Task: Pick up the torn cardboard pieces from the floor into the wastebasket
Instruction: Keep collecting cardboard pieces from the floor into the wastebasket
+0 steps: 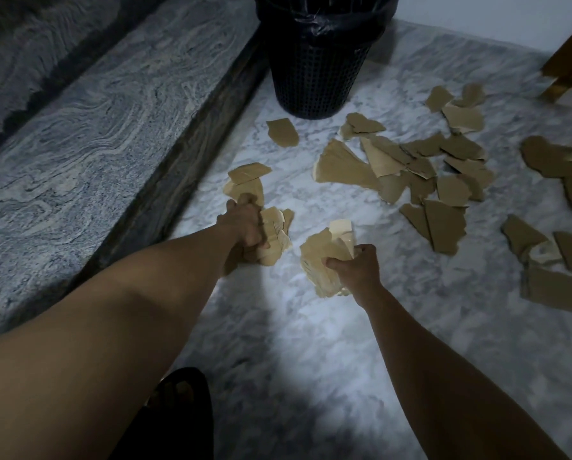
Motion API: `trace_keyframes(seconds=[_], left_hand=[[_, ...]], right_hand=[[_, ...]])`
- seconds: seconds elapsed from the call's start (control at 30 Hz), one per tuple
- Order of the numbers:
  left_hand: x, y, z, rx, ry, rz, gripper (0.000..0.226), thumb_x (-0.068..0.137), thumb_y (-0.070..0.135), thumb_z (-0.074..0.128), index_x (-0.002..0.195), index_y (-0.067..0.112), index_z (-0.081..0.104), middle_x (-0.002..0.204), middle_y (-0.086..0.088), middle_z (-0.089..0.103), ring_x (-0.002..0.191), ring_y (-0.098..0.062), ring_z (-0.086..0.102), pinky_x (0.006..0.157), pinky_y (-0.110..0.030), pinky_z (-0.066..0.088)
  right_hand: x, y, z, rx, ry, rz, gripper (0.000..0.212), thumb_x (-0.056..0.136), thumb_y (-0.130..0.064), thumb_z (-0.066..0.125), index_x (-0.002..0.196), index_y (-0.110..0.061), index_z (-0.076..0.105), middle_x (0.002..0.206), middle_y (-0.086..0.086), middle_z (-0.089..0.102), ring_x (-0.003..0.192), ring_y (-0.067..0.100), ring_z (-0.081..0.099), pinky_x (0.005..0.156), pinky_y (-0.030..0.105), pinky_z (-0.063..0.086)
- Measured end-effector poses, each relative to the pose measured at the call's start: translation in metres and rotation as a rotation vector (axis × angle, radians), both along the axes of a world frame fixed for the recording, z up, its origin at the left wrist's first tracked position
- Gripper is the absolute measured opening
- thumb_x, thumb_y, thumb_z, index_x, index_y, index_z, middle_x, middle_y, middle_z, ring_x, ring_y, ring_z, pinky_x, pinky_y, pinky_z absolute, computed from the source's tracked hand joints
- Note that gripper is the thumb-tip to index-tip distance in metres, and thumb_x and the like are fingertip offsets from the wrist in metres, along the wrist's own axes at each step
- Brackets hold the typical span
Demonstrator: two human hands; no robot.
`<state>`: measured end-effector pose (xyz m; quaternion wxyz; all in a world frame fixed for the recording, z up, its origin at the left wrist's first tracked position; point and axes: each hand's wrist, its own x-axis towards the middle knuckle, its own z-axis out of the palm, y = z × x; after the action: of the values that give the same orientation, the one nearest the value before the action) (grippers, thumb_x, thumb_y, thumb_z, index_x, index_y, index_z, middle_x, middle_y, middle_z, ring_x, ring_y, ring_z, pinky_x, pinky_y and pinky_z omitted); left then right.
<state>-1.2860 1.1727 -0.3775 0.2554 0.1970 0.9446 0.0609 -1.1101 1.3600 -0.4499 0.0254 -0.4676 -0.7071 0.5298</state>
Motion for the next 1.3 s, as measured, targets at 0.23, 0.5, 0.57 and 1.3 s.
trace_keyframes(seconds=[0.23, 0.5, 0.57, 1.3], left_hand=[[-0.012, 0.009, 0.008, -0.050, -0.059, -0.126, 0.065, 0.065, 0.035, 0.079, 0.124, 0.031, 0.051, 0.116, 0.001, 0.058, 0.120, -0.028, 0.049, 0.100, -0.043, 0.035], [-0.010, 0.012, 0.006, -0.020, 0.061, -0.237, 0.055, 0.080, 0.030, 0.068, 0.130, 0.021, 0.046, 0.134, -0.010, 0.042, 0.114, -0.026, 0.054, 0.082, -0.031, 0.046], [-0.013, 0.012, 0.004, -0.077, 0.047, -0.259, 0.071, 0.072, 0.035, 0.074, 0.133, 0.025, 0.040, 0.141, -0.009, 0.031, 0.120, -0.028, 0.051, 0.088, -0.034, 0.050], [-0.016, 0.013, -0.005, -0.031, 0.020, -0.063, 0.098, 0.045, 0.050, 0.091, 0.133, 0.032, 0.050, 0.132, 0.002, 0.047, 0.123, -0.033, 0.039, 0.109, -0.058, 0.020]], right_hand=[[-0.001, 0.006, 0.019, -0.076, 0.039, 0.047, 0.065, 0.043, -0.034, 0.094, 0.095, -0.002, 0.071, 0.091, 0.011, 0.075, 0.084, 0.025, 0.074, 0.073, 0.043, 0.063], [-0.002, 0.007, 0.028, -0.127, 0.091, 0.071, 0.034, 0.063, -0.006, 0.091, 0.090, 0.005, 0.073, 0.089, 0.017, 0.075, 0.077, 0.024, 0.071, 0.073, 0.041, 0.060], [-0.002, 0.007, 0.027, -0.132, 0.096, 0.071, 0.034, 0.063, -0.006, 0.091, 0.091, 0.004, 0.073, 0.090, 0.015, 0.075, 0.076, 0.022, 0.071, 0.072, 0.039, 0.060], [-0.005, 0.007, 0.017, -0.158, 0.028, 0.050, 0.076, 0.039, -0.037, 0.094, 0.103, -0.006, 0.069, 0.096, 0.006, 0.075, 0.085, 0.018, 0.073, 0.060, 0.025, 0.054]])
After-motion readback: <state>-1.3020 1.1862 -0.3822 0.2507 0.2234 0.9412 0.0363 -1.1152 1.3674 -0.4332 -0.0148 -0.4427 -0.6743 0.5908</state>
